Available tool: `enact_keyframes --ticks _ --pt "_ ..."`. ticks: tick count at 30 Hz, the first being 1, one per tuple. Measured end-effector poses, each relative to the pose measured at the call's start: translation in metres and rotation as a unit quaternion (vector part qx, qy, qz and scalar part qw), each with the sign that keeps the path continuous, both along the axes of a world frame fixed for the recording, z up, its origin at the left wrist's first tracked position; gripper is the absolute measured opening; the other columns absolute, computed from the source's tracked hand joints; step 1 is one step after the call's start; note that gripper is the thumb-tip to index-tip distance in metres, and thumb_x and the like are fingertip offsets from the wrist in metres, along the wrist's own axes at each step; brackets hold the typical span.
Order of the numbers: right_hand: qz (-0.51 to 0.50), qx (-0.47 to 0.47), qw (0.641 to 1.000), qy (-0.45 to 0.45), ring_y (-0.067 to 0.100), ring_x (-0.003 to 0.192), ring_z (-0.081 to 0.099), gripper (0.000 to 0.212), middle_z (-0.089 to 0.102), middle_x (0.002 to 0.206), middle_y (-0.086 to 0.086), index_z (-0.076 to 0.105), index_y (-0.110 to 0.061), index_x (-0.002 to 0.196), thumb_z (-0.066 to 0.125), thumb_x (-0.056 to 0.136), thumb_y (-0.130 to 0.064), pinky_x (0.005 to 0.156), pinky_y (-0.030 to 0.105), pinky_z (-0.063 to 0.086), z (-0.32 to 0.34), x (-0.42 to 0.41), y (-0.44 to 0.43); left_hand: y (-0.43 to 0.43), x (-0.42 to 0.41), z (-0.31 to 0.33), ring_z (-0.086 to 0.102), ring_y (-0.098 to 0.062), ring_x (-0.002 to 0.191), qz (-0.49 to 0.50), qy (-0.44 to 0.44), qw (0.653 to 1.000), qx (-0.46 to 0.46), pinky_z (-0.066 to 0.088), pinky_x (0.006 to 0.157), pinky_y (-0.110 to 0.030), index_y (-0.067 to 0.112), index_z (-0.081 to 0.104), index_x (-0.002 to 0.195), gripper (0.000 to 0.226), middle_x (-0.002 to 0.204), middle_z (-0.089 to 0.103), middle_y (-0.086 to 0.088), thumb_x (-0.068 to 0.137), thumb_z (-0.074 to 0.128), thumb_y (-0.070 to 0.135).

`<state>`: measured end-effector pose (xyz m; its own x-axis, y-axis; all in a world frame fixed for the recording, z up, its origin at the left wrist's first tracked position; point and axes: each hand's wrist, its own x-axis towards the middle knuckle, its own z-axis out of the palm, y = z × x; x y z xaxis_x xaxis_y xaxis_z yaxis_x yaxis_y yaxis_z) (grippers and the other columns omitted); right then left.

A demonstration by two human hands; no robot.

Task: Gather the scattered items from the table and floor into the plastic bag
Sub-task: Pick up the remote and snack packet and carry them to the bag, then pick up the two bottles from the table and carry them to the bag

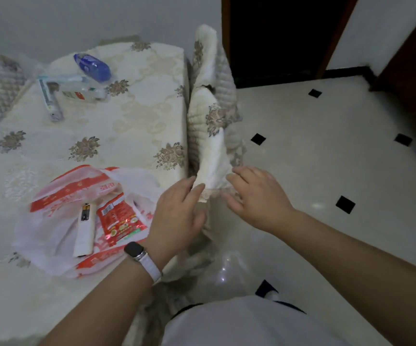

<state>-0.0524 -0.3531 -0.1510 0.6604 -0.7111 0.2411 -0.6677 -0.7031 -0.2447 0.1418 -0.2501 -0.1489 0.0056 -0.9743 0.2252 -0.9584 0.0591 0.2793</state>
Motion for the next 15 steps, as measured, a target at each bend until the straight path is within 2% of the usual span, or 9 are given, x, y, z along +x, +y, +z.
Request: enact_keyframes --ticks 7,15 --pt "-0.064 -0.032 0.997 0.001 0.031 0.107 0.06 0.047 0.064 0.118 0.01 0.067 -0.012 0.113 0.048 0.087 -0.046 0.086 0.039 0.047 0.005 -0.135 -0.042 -0.07 -0.106 0.008 0.055 -0.037 0.121 -0.06 -0.013 0.998 -0.005 0.048 0.096 -0.049 0.008 0.061 0.127 0.045 0.135 0.056 -0.016 0.087 0.062 0.028" --pt "-0.136 -0.031 0.99 0.003 0.031 0.109 0.059 0.049 0.064 0.12 0.01 0.066 -0.012 0.116 0.045 0.087 -0.047 0.088 0.04 0.047 0.005 -0.199 -0.086 -0.142 -0.16 0.016 0.054 -0.035 0.122 -0.103 -0.035 0.994 0.009 0.048 0.097 -0.048 0.012 0.059 0.13 0.05 0.139 0.054 -0.014 0.089 0.05 0.038"
